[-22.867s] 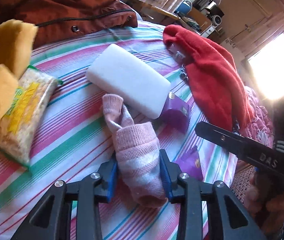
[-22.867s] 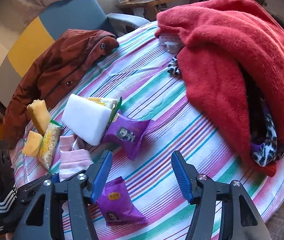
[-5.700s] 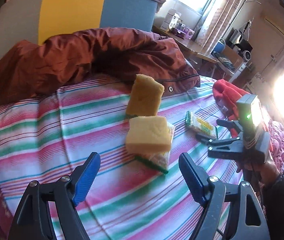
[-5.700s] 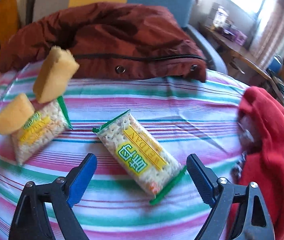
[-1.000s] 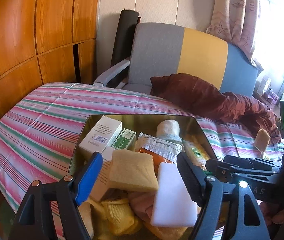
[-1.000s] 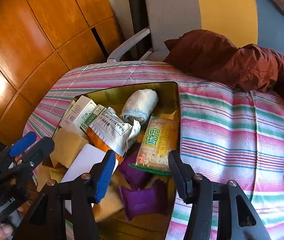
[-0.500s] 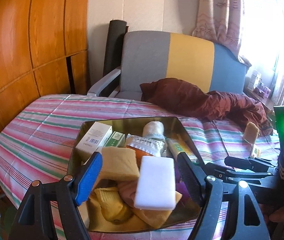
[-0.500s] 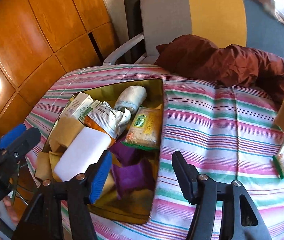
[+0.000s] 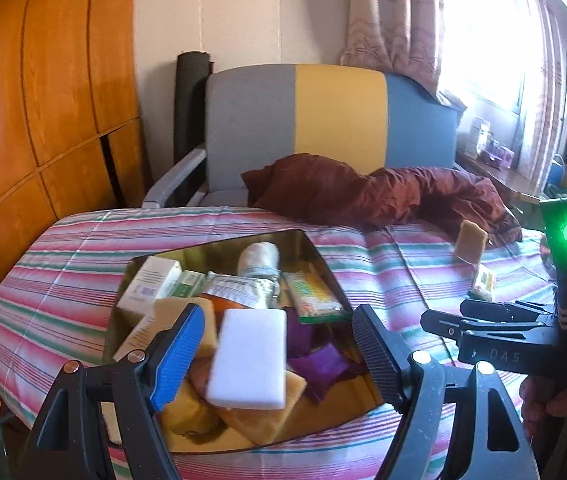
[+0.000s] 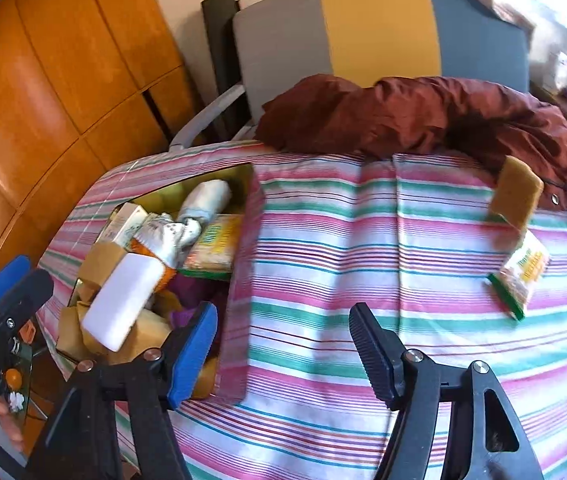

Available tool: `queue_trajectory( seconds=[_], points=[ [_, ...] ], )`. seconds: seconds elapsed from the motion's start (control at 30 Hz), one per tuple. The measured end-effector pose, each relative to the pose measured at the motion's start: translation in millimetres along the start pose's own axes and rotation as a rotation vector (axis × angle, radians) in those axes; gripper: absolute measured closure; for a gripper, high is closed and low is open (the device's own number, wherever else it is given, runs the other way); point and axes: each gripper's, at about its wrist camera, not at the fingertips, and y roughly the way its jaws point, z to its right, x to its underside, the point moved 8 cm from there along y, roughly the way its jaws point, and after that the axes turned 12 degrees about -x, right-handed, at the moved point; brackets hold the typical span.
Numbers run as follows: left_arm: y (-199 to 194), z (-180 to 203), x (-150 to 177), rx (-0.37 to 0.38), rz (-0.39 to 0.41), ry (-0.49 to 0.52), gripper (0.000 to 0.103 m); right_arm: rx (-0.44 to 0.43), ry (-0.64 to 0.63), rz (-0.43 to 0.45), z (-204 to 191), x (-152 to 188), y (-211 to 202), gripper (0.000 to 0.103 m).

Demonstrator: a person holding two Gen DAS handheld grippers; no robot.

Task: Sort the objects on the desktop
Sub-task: 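Move both open tools back from the tray toward the remaining items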

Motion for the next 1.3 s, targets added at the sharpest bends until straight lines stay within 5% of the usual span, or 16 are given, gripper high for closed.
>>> queue_trajectory(
  seconds=[0.27,0.77,1.3],
  points=[
    [-1,38,2,0.096,-0.011,0.051,0.025,0.064,0.070,0.010,50,9,-23,0.028],
    [6,98,4,0.155,-0.024,0.155,0.025,0.219,0.246,0.039,156,19,-69,0.024],
    [18,148,27,0.231,-0.079,0.259,0.025,0.334,0.442,0.029,247,14,-56,0.020]
  ],
)
